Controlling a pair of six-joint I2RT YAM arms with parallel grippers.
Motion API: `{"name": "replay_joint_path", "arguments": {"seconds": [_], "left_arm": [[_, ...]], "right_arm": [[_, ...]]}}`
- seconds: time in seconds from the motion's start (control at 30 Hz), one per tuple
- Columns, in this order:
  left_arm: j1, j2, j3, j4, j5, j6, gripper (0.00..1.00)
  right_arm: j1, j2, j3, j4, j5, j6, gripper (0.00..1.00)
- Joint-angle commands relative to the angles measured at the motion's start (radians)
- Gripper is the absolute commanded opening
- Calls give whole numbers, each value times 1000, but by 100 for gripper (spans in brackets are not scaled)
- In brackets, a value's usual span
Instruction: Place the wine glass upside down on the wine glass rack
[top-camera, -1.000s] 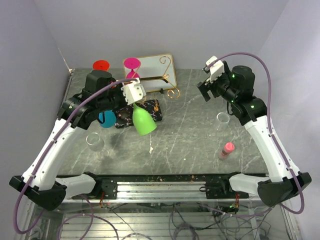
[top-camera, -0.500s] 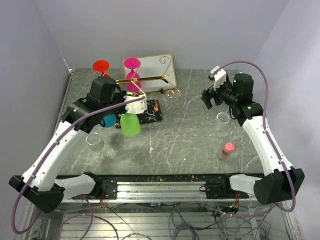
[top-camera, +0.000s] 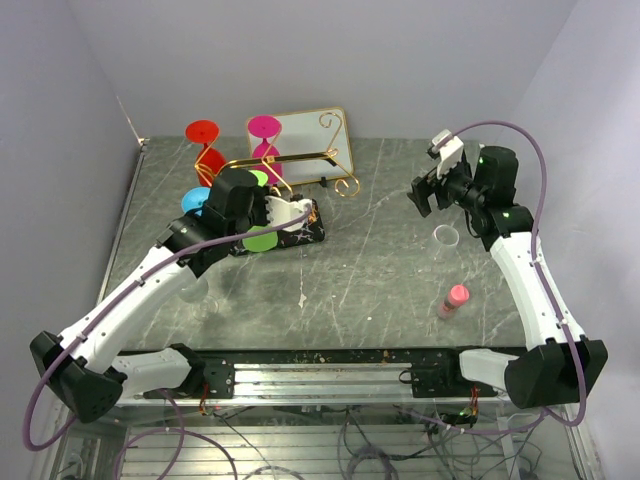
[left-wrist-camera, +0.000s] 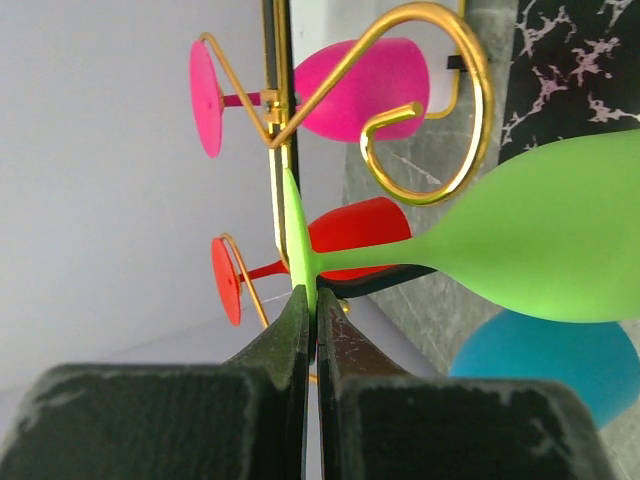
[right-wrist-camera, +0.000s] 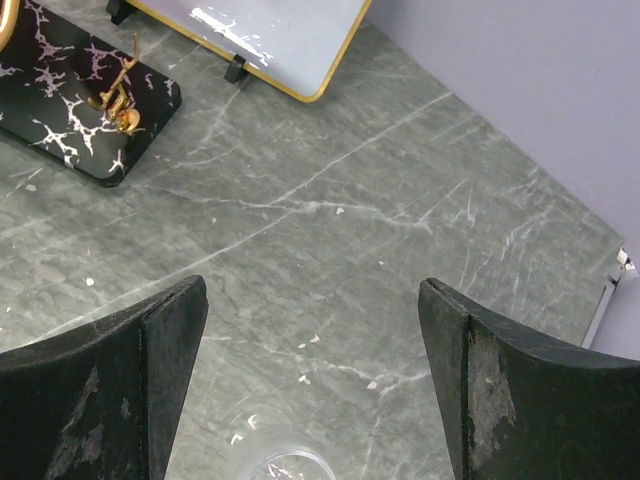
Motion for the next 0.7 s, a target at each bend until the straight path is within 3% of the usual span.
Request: {"name": "replay_joint_path", "arguments": {"seconds": [0.0,0.67], "left_arm": [[-17,-7,-14,149,-84,24,7],[-61,36,-13,249,-60,33,7]], "right_arm": [[-23,-23,-7,19,-36,11,86],[-44,-20,1,-10,-80,3,86]]}}
